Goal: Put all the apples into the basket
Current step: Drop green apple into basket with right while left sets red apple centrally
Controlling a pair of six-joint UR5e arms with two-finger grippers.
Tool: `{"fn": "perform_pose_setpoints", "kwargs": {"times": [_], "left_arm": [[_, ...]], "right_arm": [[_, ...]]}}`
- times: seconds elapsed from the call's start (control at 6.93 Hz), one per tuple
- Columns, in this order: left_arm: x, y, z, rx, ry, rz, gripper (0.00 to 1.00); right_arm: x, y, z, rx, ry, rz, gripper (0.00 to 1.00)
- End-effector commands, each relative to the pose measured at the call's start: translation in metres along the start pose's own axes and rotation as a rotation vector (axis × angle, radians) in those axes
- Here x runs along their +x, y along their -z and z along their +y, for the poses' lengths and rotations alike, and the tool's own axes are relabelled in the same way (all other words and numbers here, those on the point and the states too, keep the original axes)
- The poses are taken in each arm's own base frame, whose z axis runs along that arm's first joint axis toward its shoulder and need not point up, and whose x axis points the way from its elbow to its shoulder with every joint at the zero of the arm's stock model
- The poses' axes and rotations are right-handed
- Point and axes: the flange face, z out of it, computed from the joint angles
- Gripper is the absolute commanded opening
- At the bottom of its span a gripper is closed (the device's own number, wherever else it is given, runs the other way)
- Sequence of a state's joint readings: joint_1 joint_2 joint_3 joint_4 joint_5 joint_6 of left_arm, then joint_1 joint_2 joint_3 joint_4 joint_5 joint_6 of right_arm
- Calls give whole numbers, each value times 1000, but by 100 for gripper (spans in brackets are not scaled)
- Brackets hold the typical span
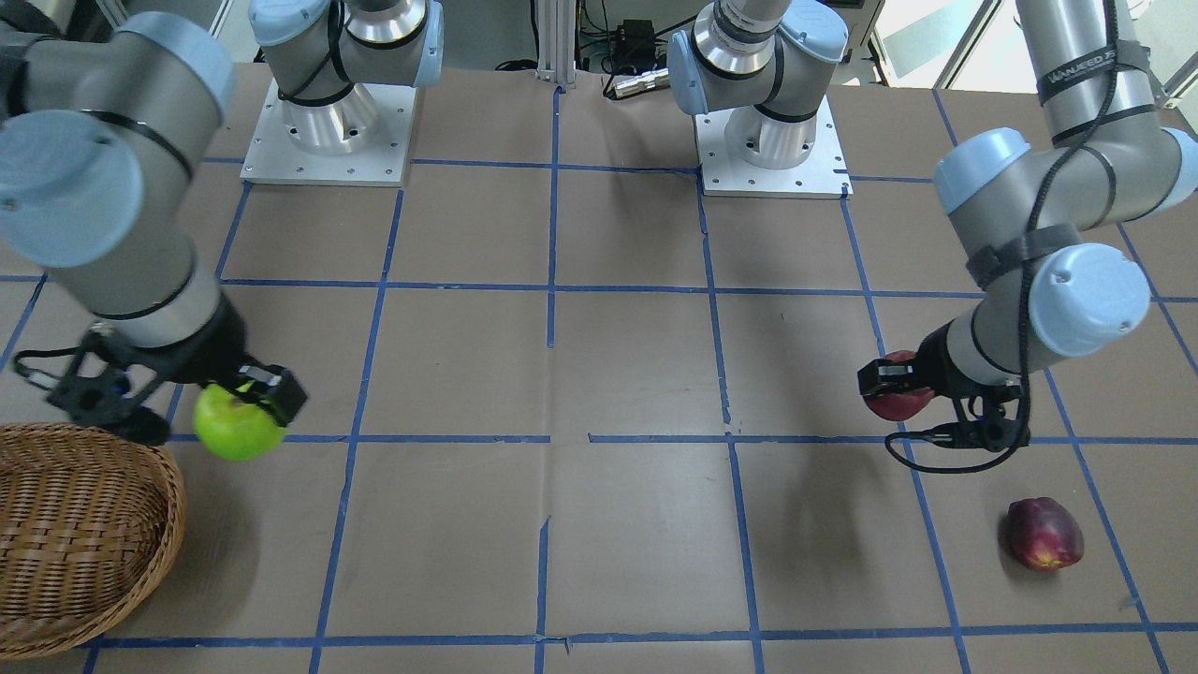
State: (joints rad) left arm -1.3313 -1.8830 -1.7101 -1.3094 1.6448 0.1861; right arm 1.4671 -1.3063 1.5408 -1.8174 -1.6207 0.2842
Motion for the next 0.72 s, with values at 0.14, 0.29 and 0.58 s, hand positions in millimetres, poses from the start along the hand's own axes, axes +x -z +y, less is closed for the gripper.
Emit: {"fn": "perform_pose_setpoints", "kwargs": {"times": [0.14, 0.29, 0.58], "left_arm": [[181, -6, 8, 94, 248, 71, 29], [235, -18, 13, 109, 250, 182, 29], [314, -51, 25, 112, 355, 264, 28]], "right_arm": [[171, -38, -93, 79, 231, 71, 0], [213, -70, -118, 108, 284, 86, 0], [249, -123, -145, 123, 271, 100, 0]]}}
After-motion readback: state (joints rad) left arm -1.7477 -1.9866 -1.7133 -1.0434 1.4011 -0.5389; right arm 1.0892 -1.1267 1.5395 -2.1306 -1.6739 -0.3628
